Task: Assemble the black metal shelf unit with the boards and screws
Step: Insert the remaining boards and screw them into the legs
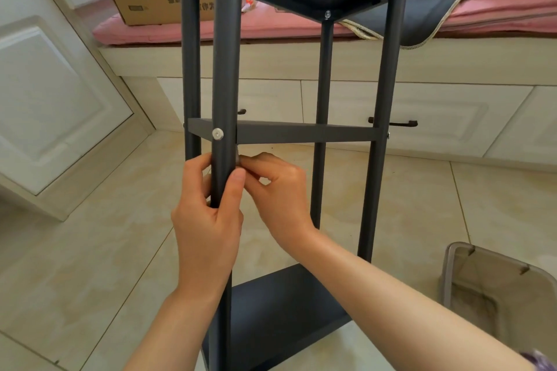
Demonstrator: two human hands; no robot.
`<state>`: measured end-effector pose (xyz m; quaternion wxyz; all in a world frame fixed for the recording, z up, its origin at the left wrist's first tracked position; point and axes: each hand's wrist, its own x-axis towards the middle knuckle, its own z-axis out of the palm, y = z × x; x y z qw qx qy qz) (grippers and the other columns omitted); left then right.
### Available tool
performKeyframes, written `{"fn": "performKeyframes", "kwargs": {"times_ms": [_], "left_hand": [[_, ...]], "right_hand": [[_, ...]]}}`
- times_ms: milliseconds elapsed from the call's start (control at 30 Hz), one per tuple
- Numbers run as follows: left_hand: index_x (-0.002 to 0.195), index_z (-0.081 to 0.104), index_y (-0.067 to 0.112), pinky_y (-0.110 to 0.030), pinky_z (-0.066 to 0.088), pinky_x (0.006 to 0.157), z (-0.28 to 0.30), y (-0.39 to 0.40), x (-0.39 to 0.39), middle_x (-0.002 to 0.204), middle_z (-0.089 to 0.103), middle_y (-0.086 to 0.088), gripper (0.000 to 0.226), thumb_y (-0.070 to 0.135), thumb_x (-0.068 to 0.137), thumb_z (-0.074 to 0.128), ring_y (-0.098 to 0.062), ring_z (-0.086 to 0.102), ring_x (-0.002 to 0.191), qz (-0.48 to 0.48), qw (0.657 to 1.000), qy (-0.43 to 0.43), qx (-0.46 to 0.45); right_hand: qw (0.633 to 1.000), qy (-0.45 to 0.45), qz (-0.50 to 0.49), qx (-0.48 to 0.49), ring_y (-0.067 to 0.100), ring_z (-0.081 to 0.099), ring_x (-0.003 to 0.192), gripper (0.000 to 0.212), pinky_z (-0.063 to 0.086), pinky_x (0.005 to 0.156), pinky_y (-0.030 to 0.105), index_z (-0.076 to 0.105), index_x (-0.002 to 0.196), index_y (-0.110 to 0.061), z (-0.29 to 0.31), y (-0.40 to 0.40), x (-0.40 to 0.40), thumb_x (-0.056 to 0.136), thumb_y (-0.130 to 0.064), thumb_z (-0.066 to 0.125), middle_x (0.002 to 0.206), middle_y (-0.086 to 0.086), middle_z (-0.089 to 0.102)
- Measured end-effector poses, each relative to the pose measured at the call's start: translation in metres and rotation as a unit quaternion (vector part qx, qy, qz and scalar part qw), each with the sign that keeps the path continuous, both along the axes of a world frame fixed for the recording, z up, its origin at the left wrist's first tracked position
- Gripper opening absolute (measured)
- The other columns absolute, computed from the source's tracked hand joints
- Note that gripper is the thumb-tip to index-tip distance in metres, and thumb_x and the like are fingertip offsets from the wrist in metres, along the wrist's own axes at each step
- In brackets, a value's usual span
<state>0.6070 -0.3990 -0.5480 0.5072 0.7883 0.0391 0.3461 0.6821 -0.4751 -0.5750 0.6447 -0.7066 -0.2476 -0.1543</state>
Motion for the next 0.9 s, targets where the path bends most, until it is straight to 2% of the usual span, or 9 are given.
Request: {"fn": "performKeyframes", "kwargs": {"times_ms": [67, 167, 400, 500, 600, 700, 833, 900], "left_hand": [[0.106, 0.051, 0.050, -0.026, 0.041, 0.040, 0.000, 0.001, 0.000, 0.065, 0.053, -0.001, 0.016, 0.055, 0.090, 0.055, -0.021, 0.049, 0.043, 0.002, 1.000, 0.002, -0.002], [0.104, 0.051, 0.052, -0.025, 0.041, 0.040, -0.001, 0.001, 0.000, 0.065, 0.054, -0.001, 0.014, 0.055, 0.090, 0.055, -0.020, 0.048, 0.043, 0.002, 1.000, 0.000, -0.001], [0.105, 0.050, 0.053, -0.023, 0.041, 0.041, -0.002, 0.003, 0.001, 0.065, 0.056, 0.005, 0.014, 0.054, 0.091, 0.054, -0.017, 0.051, 0.043, 0.010, 1.000, -0.002, 0.013], [0.107, 0.050, 0.051, -0.024, 0.042, 0.041, -0.004, 0.005, 0.000, 0.065, 0.056, 0.005, 0.016, 0.054, 0.092, 0.054, -0.019, 0.051, 0.043, 0.012, 1.000, -0.001, 0.014], [0.106, 0.051, 0.049, -0.024, 0.041, 0.040, -0.004, 0.006, 0.000, 0.066, 0.055, 0.005, 0.015, 0.053, 0.093, 0.055, -0.019, 0.050, 0.043, 0.009, 1.000, 0.001, 0.003], [0.107, 0.051, 0.045, -0.023, 0.042, 0.039, -0.003, 0.009, -0.001, 0.066, 0.056, 0.003, 0.014, 0.052, 0.096, 0.055, -0.018, 0.050, 0.043, 0.003, 1.000, 0.007, -0.002], [0.114, 0.051, 0.028, -0.023, 0.044, 0.040, -0.003, 0.014, -0.006, 0.066, 0.055, 0.004, 0.032, 0.050, 0.091, 0.054, -0.017, 0.050, 0.043, 0.003, 1.000, 0.022, -0.009], [0.115, 0.050, 0.026, -0.023, 0.045, 0.041, -0.004, 0.015, -0.010, 0.067, 0.055, 0.004, 0.033, 0.049, 0.091, 0.055, -0.017, 0.050, 0.043, -0.003, 0.999, 0.029, -0.012]], "right_hand": [[0.999, -0.027, -0.016, -0.007, 0.018, 0.066, 0.078, 0.013, 0.054, 0.072, 0.036, 0.077, 0.096, -0.002, -0.003, 0.006, 0.002, 0.089, -0.010, 0.070, 0.084, 0.008, 0.074], [0.998, -0.054, -0.033, 0.000, 0.020, 0.066, 0.080, 0.013, 0.054, 0.072, 0.038, 0.077, 0.094, -0.001, -0.003, 0.012, 0.004, 0.089, -0.010, 0.069, 0.084, 0.009, 0.074], [0.998, -0.046, -0.026, 0.033, 0.024, 0.068, 0.082, 0.012, 0.057, 0.075, 0.041, 0.075, 0.089, 0.003, 0.000, 0.023, 0.007, 0.088, -0.005, 0.066, 0.084, 0.013, 0.073], [0.999, -0.034, -0.025, 0.028, 0.023, 0.069, 0.089, 0.014, 0.057, 0.082, 0.040, 0.075, 0.095, 0.001, 0.001, 0.022, 0.008, 0.090, -0.008, 0.066, 0.091, 0.012, 0.074], [0.999, -0.019, -0.028, -0.019, 0.016, 0.067, 0.090, 0.016, 0.055, 0.085, 0.029, 0.076, 0.102, -0.004, 0.000, 0.012, 0.005, 0.092, -0.013, 0.066, 0.095, 0.007, 0.075], [0.994, -0.034, -0.041, -0.097, 0.012, 0.061, 0.080, 0.016, 0.049, 0.073, 0.018, 0.076, 0.103, -0.006, -0.003, -0.011, -0.004, 0.093, -0.015, 0.066, 0.089, 0.005, 0.073], [0.988, 0.039, -0.028, -0.148, 0.012, 0.057, 0.079, 0.015, 0.049, 0.071, 0.028, 0.076, 0.099, -0.008, -0.001, -0.060, -0.018, 0.094, -0.016, 0.064, 0.084, 0.000, 0.069], [0.982, 0.094, -0.025, -0.164, 0.009, 0.054, 0.081, 0.015, 0.045, 0.072, 0.025, 0.075, 0.093, -0.012, 0.001, -0.087, -0.024, 0.096, -0.019, 0.062, 0.081, -0.008, 0.065]]}}
